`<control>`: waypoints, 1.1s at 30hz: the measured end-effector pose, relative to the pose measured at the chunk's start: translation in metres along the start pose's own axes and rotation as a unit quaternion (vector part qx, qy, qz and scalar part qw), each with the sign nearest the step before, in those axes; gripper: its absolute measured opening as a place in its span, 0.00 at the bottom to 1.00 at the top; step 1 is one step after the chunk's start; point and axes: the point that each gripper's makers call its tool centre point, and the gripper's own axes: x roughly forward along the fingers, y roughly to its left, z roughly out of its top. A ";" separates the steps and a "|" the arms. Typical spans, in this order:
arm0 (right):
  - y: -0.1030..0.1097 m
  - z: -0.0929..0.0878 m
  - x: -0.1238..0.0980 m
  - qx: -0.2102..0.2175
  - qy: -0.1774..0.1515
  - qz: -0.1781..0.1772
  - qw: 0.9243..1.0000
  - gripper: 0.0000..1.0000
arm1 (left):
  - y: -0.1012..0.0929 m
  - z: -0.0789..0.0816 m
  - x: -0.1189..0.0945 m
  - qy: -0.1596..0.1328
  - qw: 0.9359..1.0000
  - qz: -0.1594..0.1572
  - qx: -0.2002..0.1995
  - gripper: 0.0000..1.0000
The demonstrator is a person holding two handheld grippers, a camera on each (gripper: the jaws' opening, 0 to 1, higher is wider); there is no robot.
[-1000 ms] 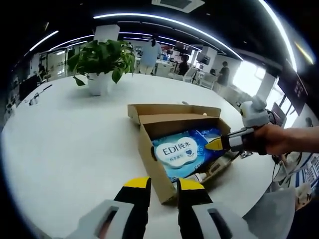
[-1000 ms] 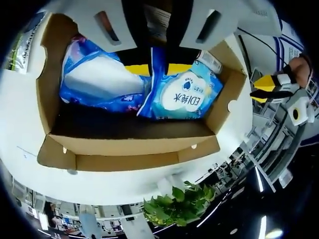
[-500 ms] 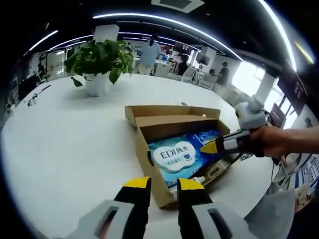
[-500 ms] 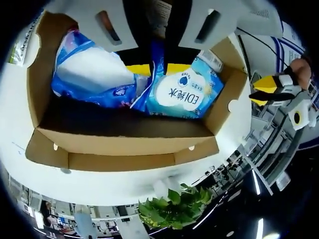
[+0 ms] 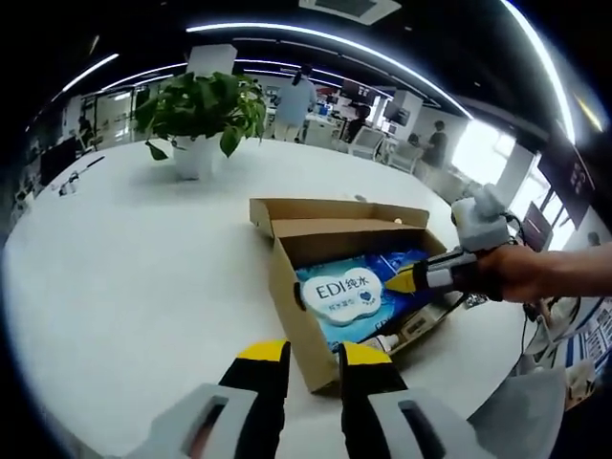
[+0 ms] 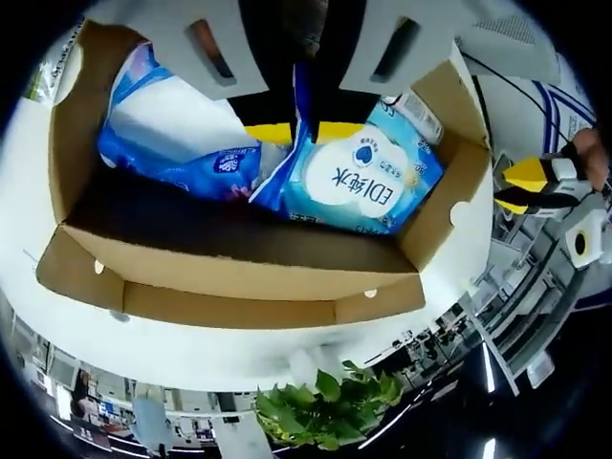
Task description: Operate the shoe box by opening the lid, removing the specified soft item, and placing it in the target area until the item is outside and the box remains undamaged.
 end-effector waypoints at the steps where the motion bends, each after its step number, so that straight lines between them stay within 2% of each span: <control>1: 0.000 0.001 -0.001 0.014 -0.004 0.002 1.000 0.02 | -0.001 0.000 0.000 0.000 1.000 -0.001 0.000 0.20; 16: 0.005 0.013 -0.027 0.027 -0.055 -0.007 0.998 0.00 | -0.017 0.006 0.007 -0.003 1.000 -0.018 0.004 0.20; 18: 0.003 0.013 -0.031 0.025 -0.064 -0.018 0.997 0.00 | -0.020 0.006 0.009 -0.002 1.000 -0.022 0.003 0.20; 29: -0.007 0.012 -0.055 0.044 -0.091 -0.028 0.994 0.00 | -0.036 0.007 0.025 0.010 0.999 -0.045 0.006 0.20; 33: -0.010 0.012 -0.066 0.051 -0.102 -0.034 0.993 0.00 | -0.041 0.008 0.035 0.021 0.998 -0.051 0.024 0.20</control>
